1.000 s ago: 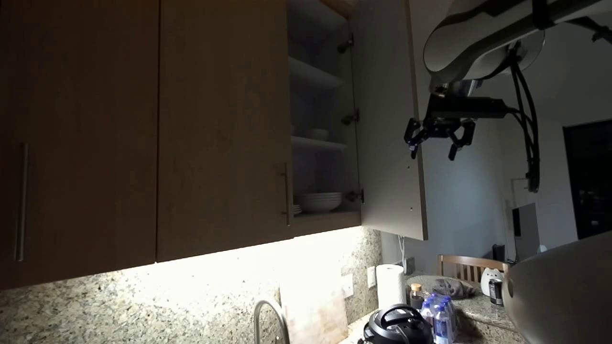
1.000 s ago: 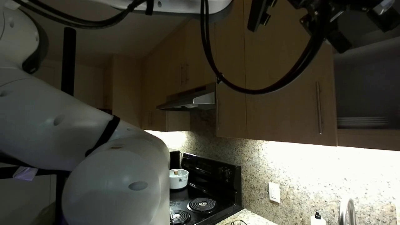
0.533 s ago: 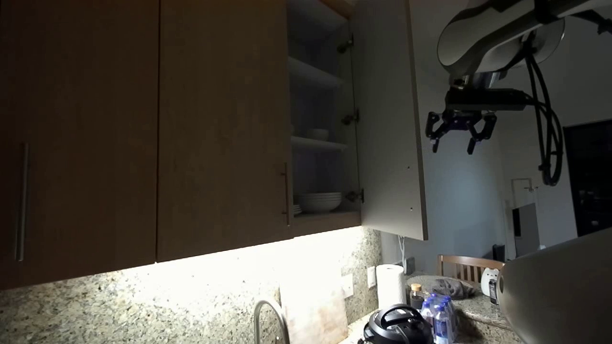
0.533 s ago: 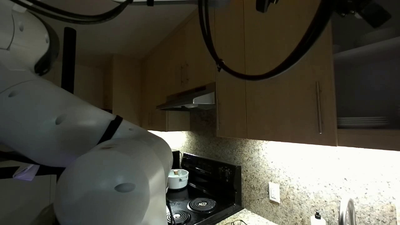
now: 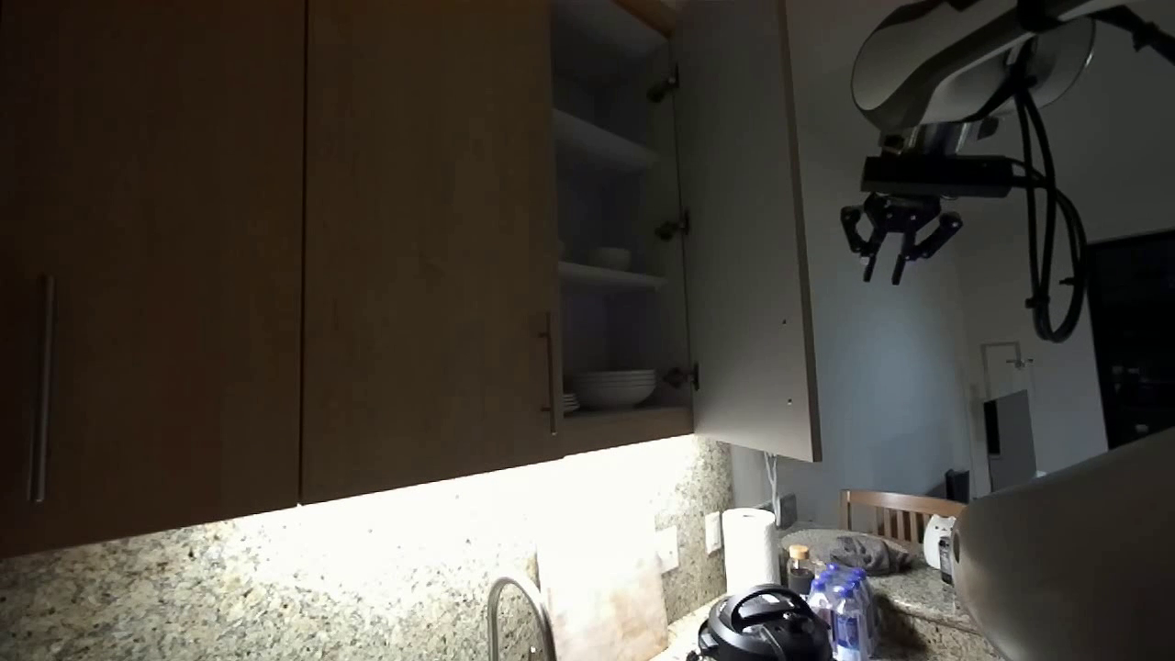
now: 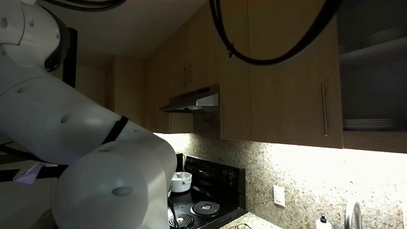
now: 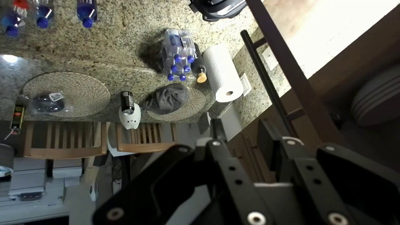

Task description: Close the open cabinet door

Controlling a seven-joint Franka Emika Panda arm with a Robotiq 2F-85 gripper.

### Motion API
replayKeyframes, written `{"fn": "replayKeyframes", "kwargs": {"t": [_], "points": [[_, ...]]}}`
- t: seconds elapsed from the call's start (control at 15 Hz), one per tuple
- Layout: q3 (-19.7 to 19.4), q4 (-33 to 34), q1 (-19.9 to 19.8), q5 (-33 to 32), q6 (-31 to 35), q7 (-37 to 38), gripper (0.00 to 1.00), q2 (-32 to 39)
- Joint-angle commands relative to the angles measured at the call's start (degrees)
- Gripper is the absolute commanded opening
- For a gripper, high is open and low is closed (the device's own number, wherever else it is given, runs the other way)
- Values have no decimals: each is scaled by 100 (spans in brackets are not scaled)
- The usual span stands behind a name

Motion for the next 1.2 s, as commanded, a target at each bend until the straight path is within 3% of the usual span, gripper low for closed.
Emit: {"fn": "replayKeyframes", "kwargs": {"t": [0.0, 0.13, 0.47, 0.8, 1.13], "points": [[157, 305, -178, 231, 270, 540, 5, 372], [234, 344, -312, 202, 542, 865, 0, 466], [415, 340, -666, 98, 1247, 1394, 0, 638], [522, 316, -842, 121, 1607, 1290, 0, 726], [481, 306, -772, 99, 1754, 1012, 0, 744]]}}
